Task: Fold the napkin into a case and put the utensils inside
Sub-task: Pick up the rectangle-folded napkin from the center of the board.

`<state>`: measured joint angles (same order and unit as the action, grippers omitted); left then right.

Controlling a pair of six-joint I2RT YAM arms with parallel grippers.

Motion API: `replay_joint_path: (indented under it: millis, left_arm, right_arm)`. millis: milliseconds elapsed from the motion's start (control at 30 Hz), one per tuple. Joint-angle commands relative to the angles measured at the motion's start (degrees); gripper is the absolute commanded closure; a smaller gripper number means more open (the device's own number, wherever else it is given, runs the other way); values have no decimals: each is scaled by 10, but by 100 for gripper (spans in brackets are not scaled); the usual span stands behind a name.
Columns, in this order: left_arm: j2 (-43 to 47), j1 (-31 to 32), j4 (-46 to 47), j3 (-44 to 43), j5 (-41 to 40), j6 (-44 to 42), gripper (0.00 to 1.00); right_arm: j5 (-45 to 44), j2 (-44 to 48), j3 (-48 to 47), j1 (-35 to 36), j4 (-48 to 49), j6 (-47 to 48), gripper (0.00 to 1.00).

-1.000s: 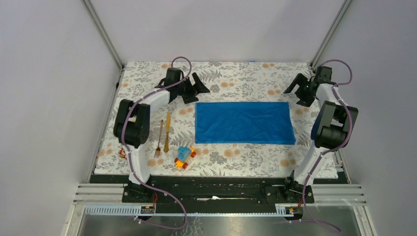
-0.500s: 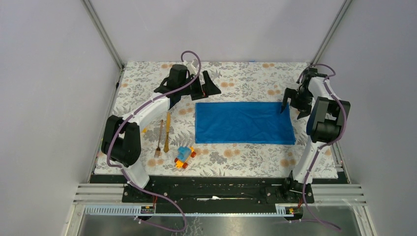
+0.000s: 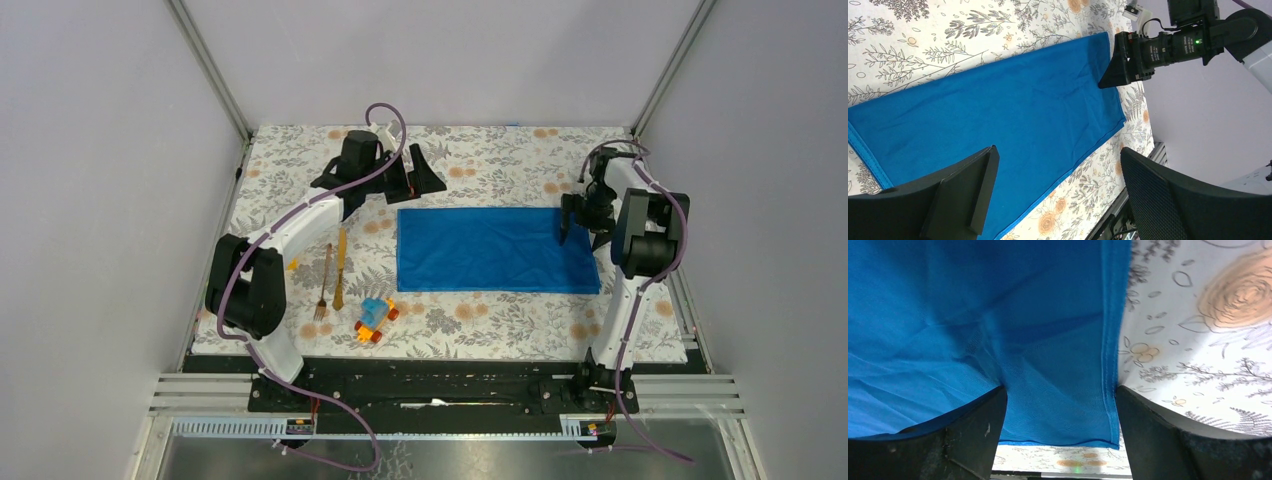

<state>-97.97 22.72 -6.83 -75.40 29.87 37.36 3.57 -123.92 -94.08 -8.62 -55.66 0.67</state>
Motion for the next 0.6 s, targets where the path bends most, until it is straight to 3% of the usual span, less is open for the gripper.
replay_joint_path:
  millis: [0,133,267,400,567]
  left_arm:
    - [9,-4,22,-18,11,-4,4]
    - [5,-5,24,-17,13,-3,3]
    - [6,-5,24,-16,13,-4,4]
    - [6,-5,24,-16,13,-4,3]
    - [4,-5,24,-17,16,-4,3]
  right_arm:
    - [-18,-7,10,12,25,3,15]
    - [-56,-22,27,35,46,2,15]
    - [-48,-24,57,43,78,2,25]
    - [-52,-11,95,44,111,21,41]
    - [-76,25,137,44,153,58,70]
